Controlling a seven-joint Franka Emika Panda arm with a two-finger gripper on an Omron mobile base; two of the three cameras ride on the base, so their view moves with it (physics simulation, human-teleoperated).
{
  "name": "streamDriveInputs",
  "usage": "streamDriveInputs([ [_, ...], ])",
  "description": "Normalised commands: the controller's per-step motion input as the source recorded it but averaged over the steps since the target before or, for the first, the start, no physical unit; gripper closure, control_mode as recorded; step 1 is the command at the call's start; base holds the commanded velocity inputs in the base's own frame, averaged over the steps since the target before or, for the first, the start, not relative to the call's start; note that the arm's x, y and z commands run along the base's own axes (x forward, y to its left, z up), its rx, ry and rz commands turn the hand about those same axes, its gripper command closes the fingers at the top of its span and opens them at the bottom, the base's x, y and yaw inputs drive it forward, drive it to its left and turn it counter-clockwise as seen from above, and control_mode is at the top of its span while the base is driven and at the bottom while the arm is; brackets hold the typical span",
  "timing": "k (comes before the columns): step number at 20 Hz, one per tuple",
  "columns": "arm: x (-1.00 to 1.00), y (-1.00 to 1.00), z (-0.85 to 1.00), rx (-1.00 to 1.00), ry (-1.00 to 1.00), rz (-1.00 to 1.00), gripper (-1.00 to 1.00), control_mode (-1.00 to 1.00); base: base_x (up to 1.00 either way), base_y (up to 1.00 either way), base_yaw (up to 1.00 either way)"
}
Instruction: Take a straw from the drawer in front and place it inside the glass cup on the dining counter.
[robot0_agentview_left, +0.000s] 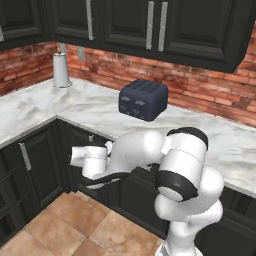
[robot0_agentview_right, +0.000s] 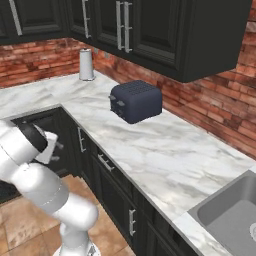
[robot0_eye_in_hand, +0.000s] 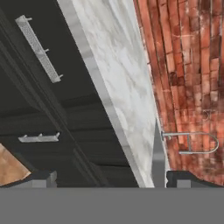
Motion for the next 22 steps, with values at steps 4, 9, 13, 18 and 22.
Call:
streamDriveInputs([
  [4,0.24,0.00,-0.48,-0.19,0.00,-0.02,-1.00,-1.00,0.00,0.00,0.00],
  [9,0.18,0.00,-0.40,-0.16,0.00,-0.05,-1.00,-1.00,0.00,0.00,0.00],
  [13,0.26,0.00,-0.32,-0.14,0.00,-0.06,-1.00,-1.00,0.00,0.00,0.00],
  [18,0.36,0.00,-0.29,-0.13,0.00,-0.07,-1.00,-1.00,0.00,0.00,0.00],
  [22,0.38,0.00,-0.27,-0.11,0.00,-0.06,-1.00,-1.00,0.00,0.00,0.00],
])
